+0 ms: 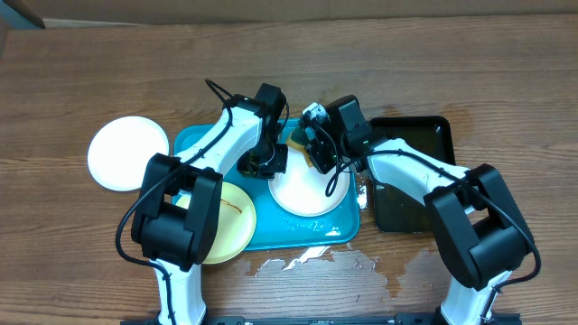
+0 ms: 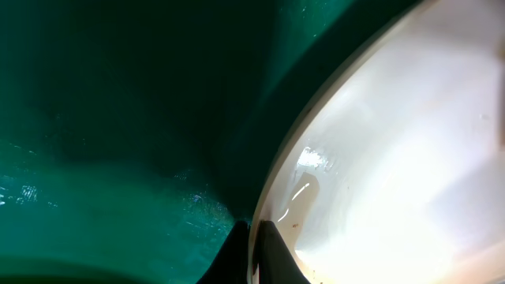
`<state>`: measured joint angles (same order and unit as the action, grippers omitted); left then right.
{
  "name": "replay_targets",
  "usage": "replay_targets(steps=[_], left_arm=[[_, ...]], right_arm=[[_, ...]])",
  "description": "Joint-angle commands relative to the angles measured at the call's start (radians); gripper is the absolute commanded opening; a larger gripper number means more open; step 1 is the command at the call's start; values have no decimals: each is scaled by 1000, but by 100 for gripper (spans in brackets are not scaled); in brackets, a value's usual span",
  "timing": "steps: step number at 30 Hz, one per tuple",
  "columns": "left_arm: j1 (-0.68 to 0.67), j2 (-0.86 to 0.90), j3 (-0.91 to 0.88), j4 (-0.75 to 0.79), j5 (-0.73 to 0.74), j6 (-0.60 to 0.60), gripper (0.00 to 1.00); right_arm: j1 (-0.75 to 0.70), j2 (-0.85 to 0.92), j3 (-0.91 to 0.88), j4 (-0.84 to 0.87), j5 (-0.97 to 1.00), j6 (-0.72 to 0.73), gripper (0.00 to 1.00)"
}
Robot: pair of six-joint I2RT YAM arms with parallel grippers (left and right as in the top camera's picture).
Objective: Clean dirty plates on tray and stack at the side
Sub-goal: 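Scrub the white plate with the sponge while the left gripper holds it, then return the sponge to the black tray with the right gripper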
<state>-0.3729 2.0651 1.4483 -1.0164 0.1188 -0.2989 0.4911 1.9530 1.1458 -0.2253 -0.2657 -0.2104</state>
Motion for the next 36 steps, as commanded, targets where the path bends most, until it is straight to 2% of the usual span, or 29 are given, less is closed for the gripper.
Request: replay_targets(steps=[1,11,28,36], left_arm=[[-1,24,-23,-4,-48,7,4],[-1,24,-23,-4,-48,7,4],[-1,24,-23,-5,-48,7,4],[0,24,-23,-14,-49,7,4]], right_arm=[[-9,8,19,3,15,-8,4],[-10,8,19,-85,110,-79,4],[-21,1,22,-121,445,-105,4],[-26,-139,48,-130,457,-102,4]])
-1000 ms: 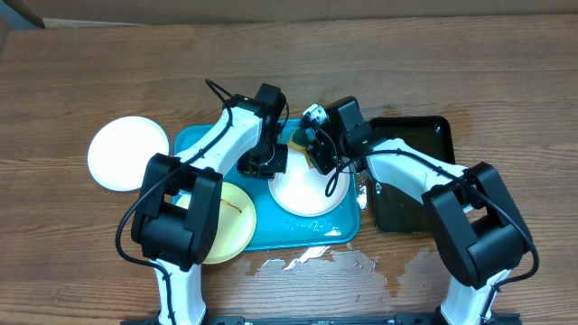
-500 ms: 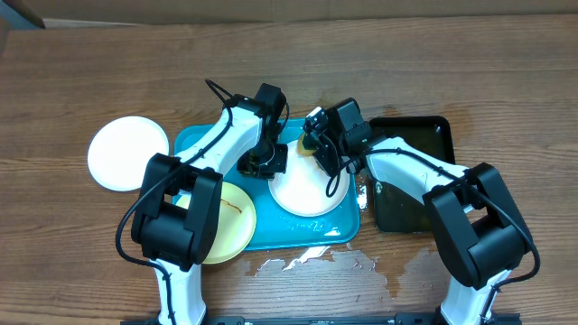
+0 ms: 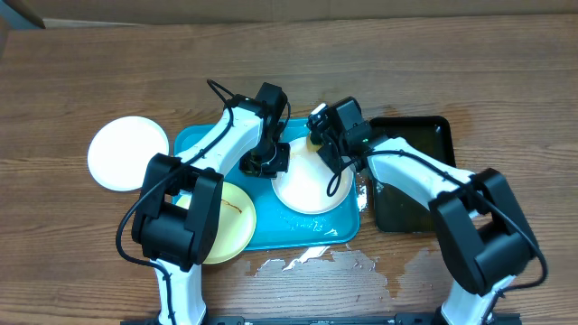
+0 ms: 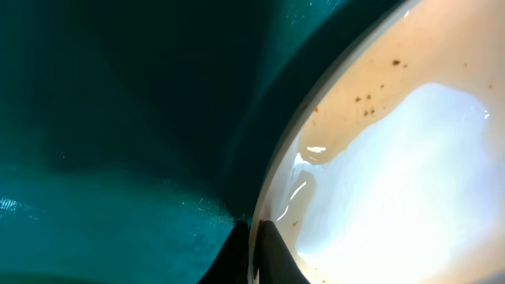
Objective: Clean dirty plates on tray and stack at the side
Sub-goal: 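Return the sponge to the black tray with the right gripper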
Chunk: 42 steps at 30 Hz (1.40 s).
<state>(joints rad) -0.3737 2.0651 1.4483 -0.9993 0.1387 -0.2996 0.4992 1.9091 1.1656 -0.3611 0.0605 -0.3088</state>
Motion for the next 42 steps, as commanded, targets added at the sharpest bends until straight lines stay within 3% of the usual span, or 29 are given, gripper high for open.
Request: replay_targets(steps=[1,6,12,17,25,33,42], left_arm=[[0,24,-23,-33,-69,7,4],[9,24,-23,-41,-70,8,4],[8,20,11,-88,-132,7,4],[9,20,104,-180,-187,8,4],[9,20,274,-312,-259,16,4],[8,20,316,-338,-307,16,4],[9,20,317,-339,-306,16,4]], right_arm=[[-37,-111,28,-3,137,0,4],[-58,-195,28,-48,141,79,4],[-86,-307,28,-134,116,278,4],[-113,-353,28,-274,3,416,4],[-177,-356,28,-521,-5,605,4],[-329,-356,28,-662,-137,624,4],[-465,-356,28,-704,-222,624,4]])
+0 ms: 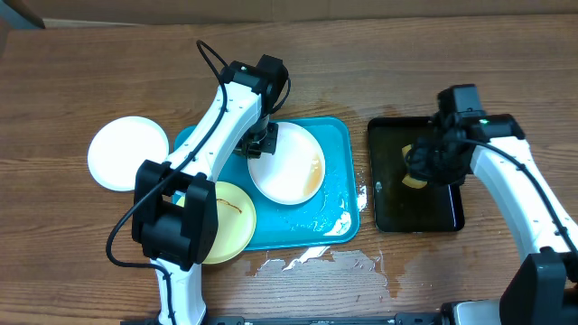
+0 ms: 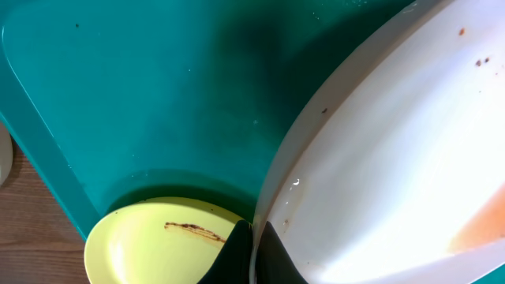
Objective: Clean dirty plates on tray and stack at the side
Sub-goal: 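Return the sponge to the black tray with the right gripper, then lift the white plate with the left gripper and tilt it over the black tray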
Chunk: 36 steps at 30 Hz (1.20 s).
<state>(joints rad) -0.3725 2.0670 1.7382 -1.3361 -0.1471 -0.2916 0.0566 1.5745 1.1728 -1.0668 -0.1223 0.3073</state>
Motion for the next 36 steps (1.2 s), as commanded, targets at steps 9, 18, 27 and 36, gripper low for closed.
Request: replay_targets(steps=[9,18,27,36], left_arm=[[8,18,27,-20,-11,0,4],[5,18,108,-64,-18,0,4],[3,18,237,-129,-16,-4,4],[3,18,285,-163,-18,-3,4]], right_arm=[[-81,-21,19,17,-32,8,9],[-86,-20,18,23,-9,8,10],[-86,-20,18,40,-2,8,21],[-86,-20,18,40,-2,8,39]])
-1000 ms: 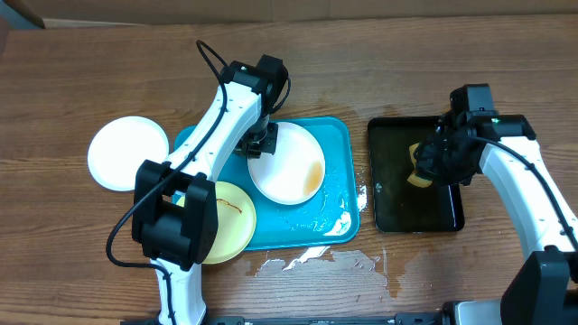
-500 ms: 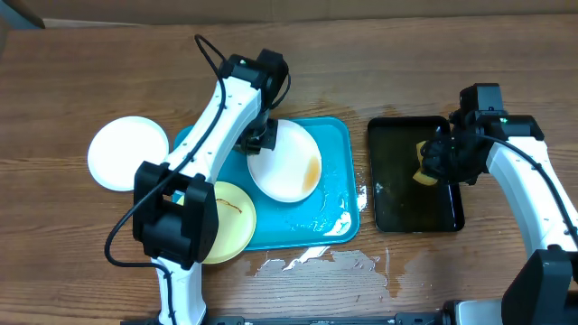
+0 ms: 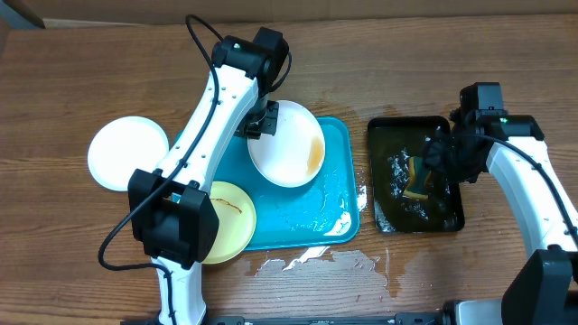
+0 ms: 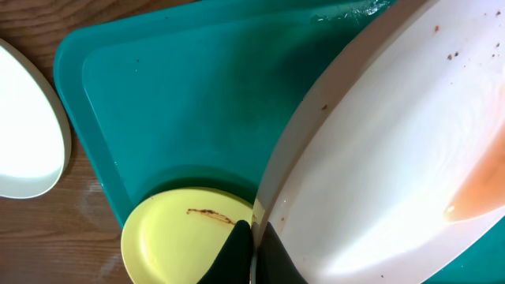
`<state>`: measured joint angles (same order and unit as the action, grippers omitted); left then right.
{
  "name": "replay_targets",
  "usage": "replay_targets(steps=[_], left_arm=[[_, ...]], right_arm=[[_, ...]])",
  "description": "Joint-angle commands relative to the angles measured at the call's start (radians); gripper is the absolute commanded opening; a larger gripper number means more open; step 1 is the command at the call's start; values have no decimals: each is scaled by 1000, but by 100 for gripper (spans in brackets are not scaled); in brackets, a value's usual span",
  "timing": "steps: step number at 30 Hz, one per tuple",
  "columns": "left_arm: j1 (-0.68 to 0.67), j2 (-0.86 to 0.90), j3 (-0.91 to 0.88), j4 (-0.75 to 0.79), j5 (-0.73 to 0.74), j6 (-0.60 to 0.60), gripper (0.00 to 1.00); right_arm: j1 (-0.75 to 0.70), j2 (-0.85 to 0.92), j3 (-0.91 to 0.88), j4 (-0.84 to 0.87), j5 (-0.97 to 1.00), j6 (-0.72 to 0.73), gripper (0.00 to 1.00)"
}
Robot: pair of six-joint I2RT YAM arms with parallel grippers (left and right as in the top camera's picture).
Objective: Clean dirty plates on tray and stack at the side
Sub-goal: 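Lift the white plate with the left gripper and tilt it over the black tray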
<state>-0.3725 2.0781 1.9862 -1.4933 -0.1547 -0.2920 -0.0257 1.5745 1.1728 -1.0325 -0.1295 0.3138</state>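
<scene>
My left gripper is shut on the rim of a white plate, held tilted above the teal tray; brownish liquid pools at the plate's right edge. In the left wrist view the fingers pinch the white plate over the teal tray. A yellow plate with a brown streak lies at the tray's front left, also the yellow plate. A clean white plate rests on the table left of the tray. My right gripper holds a yellow sponge in the black basin.
Spilled water and foam lie on the wooden table in front of the tray. The black basin holds dark water with suds. A cable loops above the left arm at the back.
The left gripper has lifted the white plate higher and slightly back, tilting it so liquid runs to its right edge. The right gripper sits lower in the basin, where the water is now sudsy.
The right gripper held the sponge against the white plate while the left pinched its rim on the tray. Then the sponge stayed at the plate's back edge. Later the right arm was over the basin and the left had raised the plate, now higher.
</scene>
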Motion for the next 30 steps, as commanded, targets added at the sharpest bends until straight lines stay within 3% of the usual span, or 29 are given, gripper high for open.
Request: replay_targets(steps=[1,4,5,6,9,19,30], left_arm=[[3,7,37,-8,-10,-3,4],[0,7,37,-20,-11,-3,4],[-2,7,37,-26,-13,-3,4],[-3,7,37,-30,-14,-3,4],[-9,7,37,-48,-51,-4,4],[-151,7,37,-80,-419,-134,4],[-417,7,37,-151,-804,-419,4]], right_arm=[[-3,-20,18,6,5,1,45],[-3,-20,18,5,5,1,67],[-3,-20,18,5,5,1,79],[-3,-20,18,6,4,1,100],[-3,-20,18,6,4,2,100],[-3,-20,18,6,5,1,100],[-3,-20,18,10,5,1,100]])
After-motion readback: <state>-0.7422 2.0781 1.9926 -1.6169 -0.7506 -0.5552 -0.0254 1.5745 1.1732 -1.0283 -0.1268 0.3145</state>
